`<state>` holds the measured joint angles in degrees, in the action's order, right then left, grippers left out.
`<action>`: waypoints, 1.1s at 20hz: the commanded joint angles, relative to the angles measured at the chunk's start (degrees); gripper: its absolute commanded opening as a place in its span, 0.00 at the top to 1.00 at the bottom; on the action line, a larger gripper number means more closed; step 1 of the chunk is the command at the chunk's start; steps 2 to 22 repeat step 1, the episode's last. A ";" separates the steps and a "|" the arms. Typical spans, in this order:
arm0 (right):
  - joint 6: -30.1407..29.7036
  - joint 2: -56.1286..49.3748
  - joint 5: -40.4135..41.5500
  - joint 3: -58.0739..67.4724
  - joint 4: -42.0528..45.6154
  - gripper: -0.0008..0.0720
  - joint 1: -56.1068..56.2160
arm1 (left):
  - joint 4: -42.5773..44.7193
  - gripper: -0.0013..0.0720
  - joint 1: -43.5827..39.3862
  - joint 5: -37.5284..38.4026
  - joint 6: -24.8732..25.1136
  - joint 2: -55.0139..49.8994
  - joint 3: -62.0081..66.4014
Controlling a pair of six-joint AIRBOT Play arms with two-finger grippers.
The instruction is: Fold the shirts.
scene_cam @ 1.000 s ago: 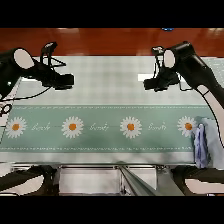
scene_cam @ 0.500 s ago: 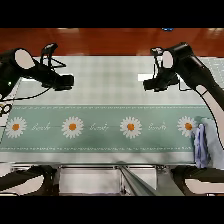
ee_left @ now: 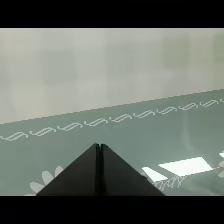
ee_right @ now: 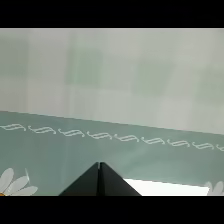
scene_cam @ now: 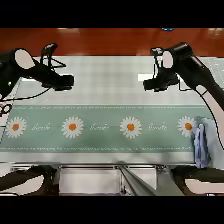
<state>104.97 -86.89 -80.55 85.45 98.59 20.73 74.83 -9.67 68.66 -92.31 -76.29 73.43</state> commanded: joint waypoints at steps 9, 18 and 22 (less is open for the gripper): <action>-0.02 -0.02 0.00 0.02 -0.02 0.96 0.04 | 0.02 0.96 0.02 -0.04 0.07 -0.04 -0.02; -0.02 -0.02 0.00 0.02 -0.02 0.96 0.04 | 0.02 0.96 0.02 -0.04 0.07 -0.04 -0.02; -0.02 -0.02 0.00 0.02 -0.02 0.96 0.04 | 0.02 0.96 0.02 -0.04 0.07 -0.04 -0.02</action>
